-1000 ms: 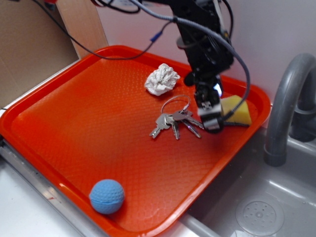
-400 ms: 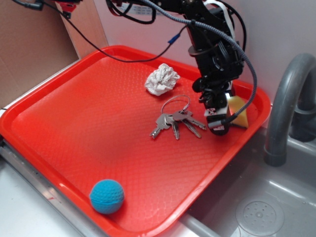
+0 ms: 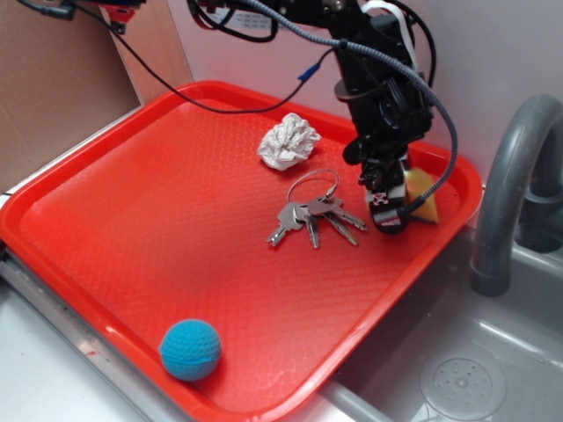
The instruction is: Grab the green sponge.
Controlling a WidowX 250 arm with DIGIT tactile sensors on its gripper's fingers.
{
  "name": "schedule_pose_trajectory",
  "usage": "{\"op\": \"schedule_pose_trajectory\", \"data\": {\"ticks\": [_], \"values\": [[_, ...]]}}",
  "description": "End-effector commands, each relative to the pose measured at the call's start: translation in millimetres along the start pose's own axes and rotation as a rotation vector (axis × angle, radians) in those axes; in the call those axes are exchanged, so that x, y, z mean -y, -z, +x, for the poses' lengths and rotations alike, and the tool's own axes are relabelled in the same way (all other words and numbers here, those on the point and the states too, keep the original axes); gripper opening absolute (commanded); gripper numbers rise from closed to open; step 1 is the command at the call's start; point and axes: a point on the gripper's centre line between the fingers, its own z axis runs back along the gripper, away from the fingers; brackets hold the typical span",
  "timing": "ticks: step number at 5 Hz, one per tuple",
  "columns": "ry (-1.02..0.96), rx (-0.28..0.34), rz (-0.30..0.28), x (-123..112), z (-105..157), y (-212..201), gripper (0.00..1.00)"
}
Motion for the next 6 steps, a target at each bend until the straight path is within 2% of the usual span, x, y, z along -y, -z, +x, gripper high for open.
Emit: {"op": "schedule_pose_trajectory", "data": {"ticks": [1, 2, 3, 5, 6], "values": [[-0.305, 0.125, 0.027, 9, -54, -126, 0.00], [-0.479, 0.069, 0.083, 8, -96, -168, 0.00], [-0.599, 0.076, 0.125, 8, -138, -202, 0.00], [-0.853, 0.085, 0.256, 5, -189, -245, 0.00], [-0.839, 0.013, 0.208, -2, -187, -240, 0.00]]}}
